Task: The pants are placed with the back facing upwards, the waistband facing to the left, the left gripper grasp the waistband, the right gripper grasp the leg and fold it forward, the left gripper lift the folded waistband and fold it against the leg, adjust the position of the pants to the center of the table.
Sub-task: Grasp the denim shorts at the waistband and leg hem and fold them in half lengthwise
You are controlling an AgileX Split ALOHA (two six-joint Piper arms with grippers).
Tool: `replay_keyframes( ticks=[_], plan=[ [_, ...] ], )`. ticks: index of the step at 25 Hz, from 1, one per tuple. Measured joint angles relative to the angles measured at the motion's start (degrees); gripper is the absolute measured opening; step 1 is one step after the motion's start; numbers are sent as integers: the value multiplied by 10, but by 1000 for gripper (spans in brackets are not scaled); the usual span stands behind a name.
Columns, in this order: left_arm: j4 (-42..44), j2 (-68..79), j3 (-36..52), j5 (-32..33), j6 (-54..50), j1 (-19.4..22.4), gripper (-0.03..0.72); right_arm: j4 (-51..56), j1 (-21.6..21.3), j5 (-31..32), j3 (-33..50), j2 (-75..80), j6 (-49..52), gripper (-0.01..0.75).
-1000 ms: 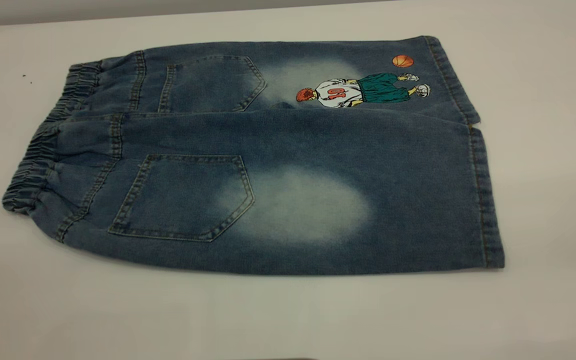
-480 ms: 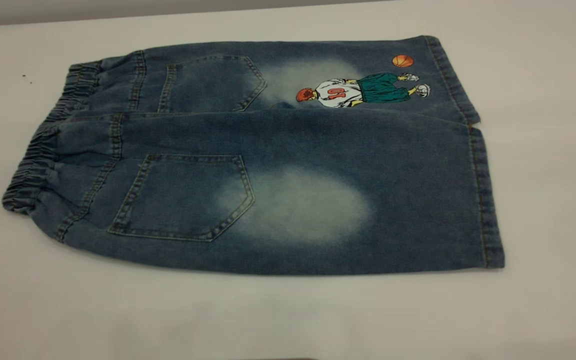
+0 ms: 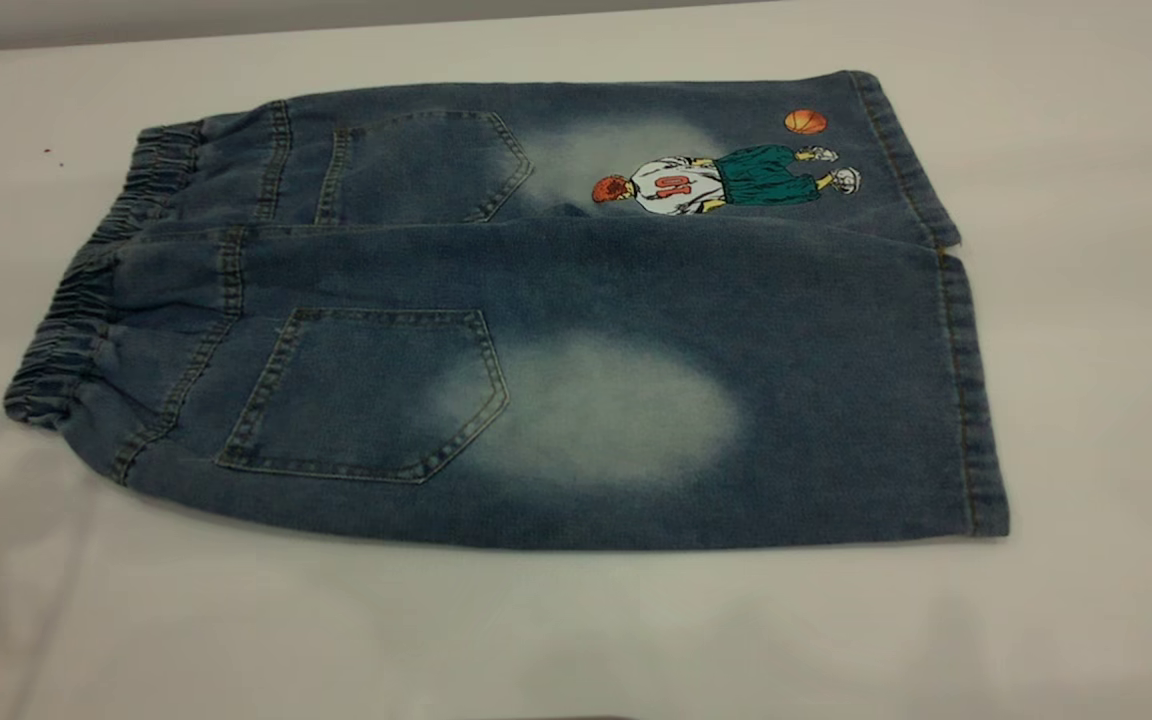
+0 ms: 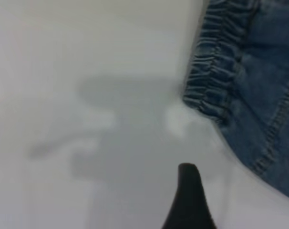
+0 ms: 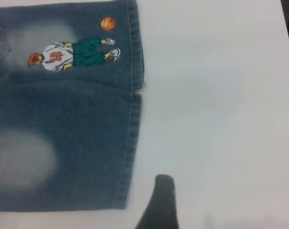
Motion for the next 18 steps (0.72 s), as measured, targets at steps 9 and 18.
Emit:
replay_keyframes(
  ticks=[9,18],
  plan=[
    [4,187,-20,-119,21,0,485,2,0,-1,0,9,-11,591],
    [4,310,-92,-113,47,0,485,3,0,-3,0,10,-11,591]
  ],
)
